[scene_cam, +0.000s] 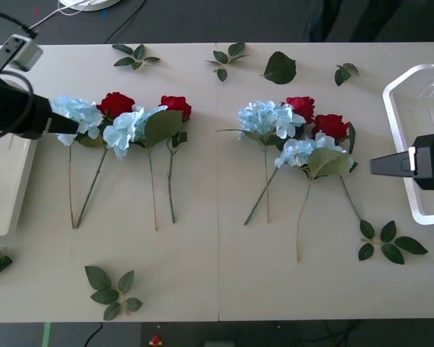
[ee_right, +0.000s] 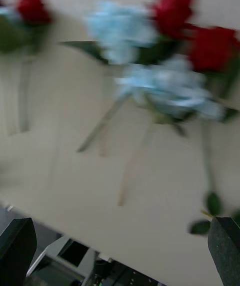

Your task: Place the red flowers into the right box and the blue flowers into the left box. If a person shows an open palm, hand one flower to the person first, then continue sorting.

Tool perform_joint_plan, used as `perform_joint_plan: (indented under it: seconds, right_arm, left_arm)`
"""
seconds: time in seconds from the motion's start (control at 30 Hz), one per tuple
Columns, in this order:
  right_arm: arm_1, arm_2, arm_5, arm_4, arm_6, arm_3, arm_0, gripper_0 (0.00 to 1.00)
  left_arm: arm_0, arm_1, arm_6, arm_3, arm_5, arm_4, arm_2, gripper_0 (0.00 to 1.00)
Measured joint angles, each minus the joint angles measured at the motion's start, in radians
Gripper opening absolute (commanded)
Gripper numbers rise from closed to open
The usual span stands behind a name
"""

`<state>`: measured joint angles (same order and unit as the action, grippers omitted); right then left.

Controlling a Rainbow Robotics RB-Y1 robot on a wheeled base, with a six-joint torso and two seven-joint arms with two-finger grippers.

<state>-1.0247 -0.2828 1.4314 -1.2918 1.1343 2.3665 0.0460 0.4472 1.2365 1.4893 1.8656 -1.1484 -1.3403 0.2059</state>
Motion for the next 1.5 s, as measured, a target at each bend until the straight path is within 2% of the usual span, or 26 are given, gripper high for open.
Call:
perform_joint_plan:
  seconds: [0.23,0.33,0.6,0.93,1.1,1.3,1.5]
  right_arm:
    - [0.0,0.067,-0.007,0.192,-0.045,-0.025,-0.002,1.0]
    - [-0.001,0.126,-0.065,0.241,-0.045,-0.068,-0.003,1.0]
    - [-0.014,0.26,-0.207,0.313,-0.045,-0.172,-0.003,1.0]
    - [-0.062,0.43,-0.359,0.405,-0.045,-0.301,0.014,1.0]
    - [-0.063,0.562,-0.418,0.454,-0.045,-0.4,0.102,1.0]
    - [-0.063,0.761,-0.512,0.505,-0.045,-0.534,0.259,1.0]
    - [-0.053,0.911,-0.591,0.57,-0.045,-0.676,0.391,1.0]
  left_arm:
    - [0.165,0.021,0.0,-0.198,0.0,-0.07,0.247,1.0]
    - [0.221,0.021,-0.002,-0.245,0.026,-0.07,0.353,1.0]
    - [0.269,0.021,-0.068,-0.319,0.14,-0.08,0.508,1.0]
    - [0.291,0.021,-0.088,-0.415,0.398,-0.1,0.708,1.0]
    - [0.298,0.021,-0.088,-0.449,0.505,-0.108,0.786,1.0]
    - [0.3,0.021,-0.089,-0.467,0.58,-0.117,0.82,1.0]
    - [0.303,0.021,-0.095,-0.489,0.661,-0.127,0.856,1.0]
